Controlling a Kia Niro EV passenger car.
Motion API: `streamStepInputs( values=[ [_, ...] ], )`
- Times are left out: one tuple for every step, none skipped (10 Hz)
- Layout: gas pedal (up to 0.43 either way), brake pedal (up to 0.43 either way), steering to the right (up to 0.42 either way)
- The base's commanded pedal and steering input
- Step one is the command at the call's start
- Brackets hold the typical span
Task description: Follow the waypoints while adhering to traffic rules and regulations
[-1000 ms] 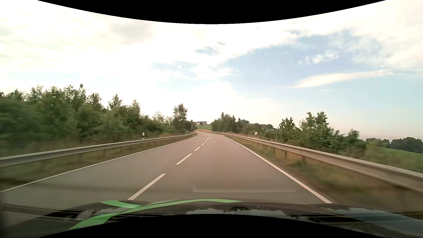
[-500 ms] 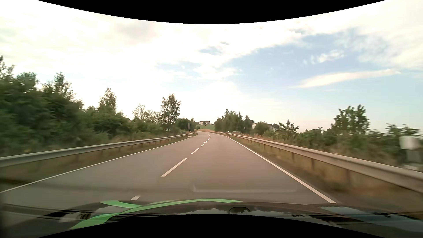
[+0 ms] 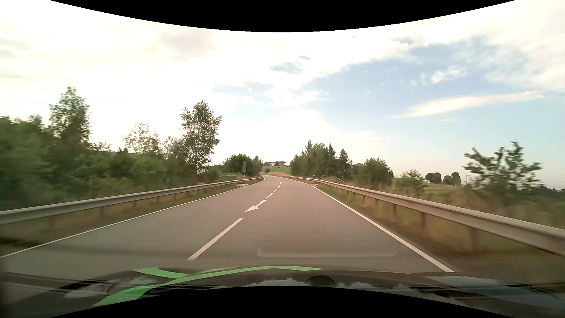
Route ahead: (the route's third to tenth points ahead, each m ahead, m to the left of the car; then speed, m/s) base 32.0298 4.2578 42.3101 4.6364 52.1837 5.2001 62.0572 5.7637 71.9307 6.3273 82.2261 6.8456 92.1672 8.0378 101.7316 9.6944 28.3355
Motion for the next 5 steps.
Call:
streamStepInputs(
  values=[
    [0.268,0.000,-0.010],
    [0.280,0.000,-0.010],
    [0.280,0.000,-0.010],
    [0.280,0.000,-0.010],
    [0.299,0.000,-0.009]
  ],
)
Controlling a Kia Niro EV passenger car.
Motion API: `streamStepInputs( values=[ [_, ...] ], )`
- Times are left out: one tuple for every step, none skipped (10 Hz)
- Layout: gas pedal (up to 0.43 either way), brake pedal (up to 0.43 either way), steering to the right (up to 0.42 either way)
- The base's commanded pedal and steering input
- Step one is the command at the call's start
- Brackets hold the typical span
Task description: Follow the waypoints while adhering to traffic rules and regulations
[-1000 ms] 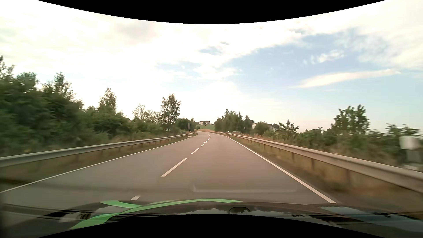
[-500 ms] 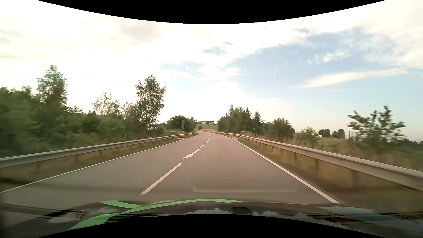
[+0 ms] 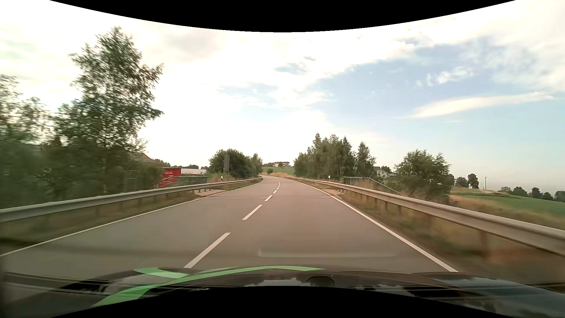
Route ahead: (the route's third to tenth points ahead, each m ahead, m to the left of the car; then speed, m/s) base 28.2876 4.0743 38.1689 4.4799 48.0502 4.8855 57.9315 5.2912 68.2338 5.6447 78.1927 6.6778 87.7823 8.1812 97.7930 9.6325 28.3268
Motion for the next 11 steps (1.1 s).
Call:
streamStepInputs(
  values=[
    [0.299,0.000,-0.009],
    [0.311,0.000,-0.009],
    [0.311,0.000,-0.009],
    [0.311,0.000,-0.009],
    [0.311,0.000,-0.009],
    [0.299,0.000,-0.009],
    [0.299,0.000,-0.009],
    [0.299,0.000,-0.009],
    [0.299,0.000,-0.009],
    [0.299,0.000,-0.010],
    [0.299,0.000,-0.011]
  ],
)
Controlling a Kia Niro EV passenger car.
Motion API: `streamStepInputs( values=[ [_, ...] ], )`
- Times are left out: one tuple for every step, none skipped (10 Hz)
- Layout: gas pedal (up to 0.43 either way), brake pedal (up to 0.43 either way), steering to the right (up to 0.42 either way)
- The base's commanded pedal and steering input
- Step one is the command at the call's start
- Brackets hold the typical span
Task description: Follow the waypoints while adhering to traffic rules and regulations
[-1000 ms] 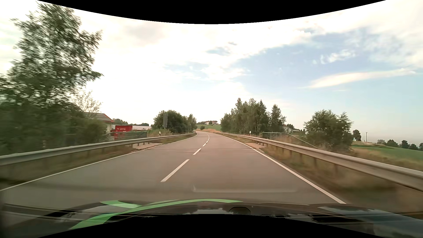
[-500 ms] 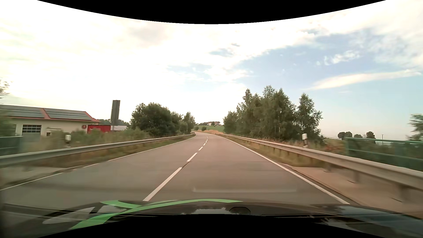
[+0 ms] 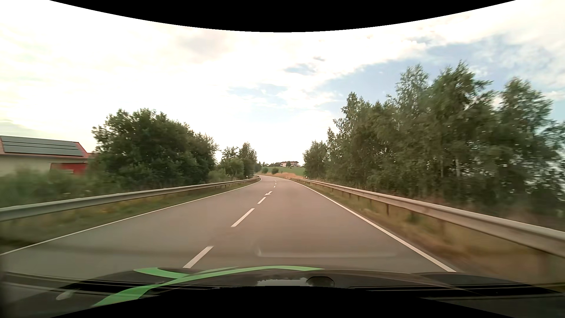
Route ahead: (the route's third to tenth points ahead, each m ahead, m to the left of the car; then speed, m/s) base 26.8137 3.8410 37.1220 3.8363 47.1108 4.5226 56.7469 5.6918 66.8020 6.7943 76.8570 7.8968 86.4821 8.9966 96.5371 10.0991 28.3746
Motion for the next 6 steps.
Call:
streamStepInputs(
  values=[
    [0.299,0.000,-0.013],
    [0.299,0.000,-0.014],
    [0.299,0.000,-0.014],
    [0.311,0.000,-0.014],
    [0.311,0.000,-0.014],
    [0.311,0.000,-0.014]
  ],
)
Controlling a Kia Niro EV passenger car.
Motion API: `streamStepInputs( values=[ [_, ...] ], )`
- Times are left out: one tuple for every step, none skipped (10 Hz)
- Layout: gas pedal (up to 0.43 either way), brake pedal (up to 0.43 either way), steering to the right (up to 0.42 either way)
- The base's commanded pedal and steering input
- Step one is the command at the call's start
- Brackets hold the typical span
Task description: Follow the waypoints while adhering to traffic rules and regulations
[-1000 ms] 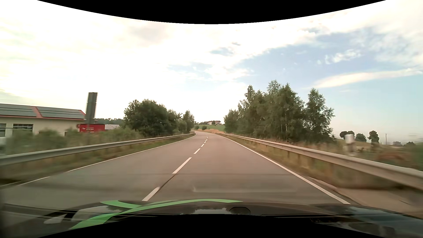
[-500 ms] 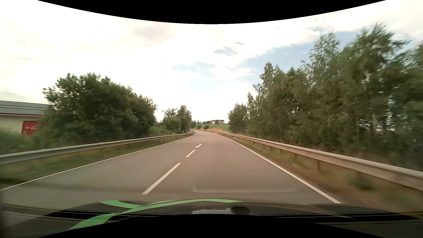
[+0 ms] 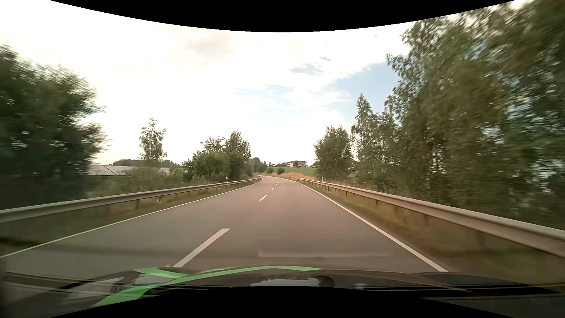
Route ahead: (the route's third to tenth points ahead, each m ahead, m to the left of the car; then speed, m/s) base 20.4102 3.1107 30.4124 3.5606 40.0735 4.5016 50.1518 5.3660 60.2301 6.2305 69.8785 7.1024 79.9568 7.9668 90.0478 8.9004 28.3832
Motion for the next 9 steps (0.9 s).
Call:
streamStepInputs(
  values=[
    [0.311,0.000,-0.014],
    [0.311,0.000,-0.014],
    [0.319,0.000,-0.014],
    [0.331,0.000,-0.014],
    [0.331,0.000,-0.014],
    [0.331,0.000,-0.013],
    [0.331,0.000,-0.013],
    [0.331,0.000,-0.012],
    [0.331,0.000,-0.012]
  ],
)
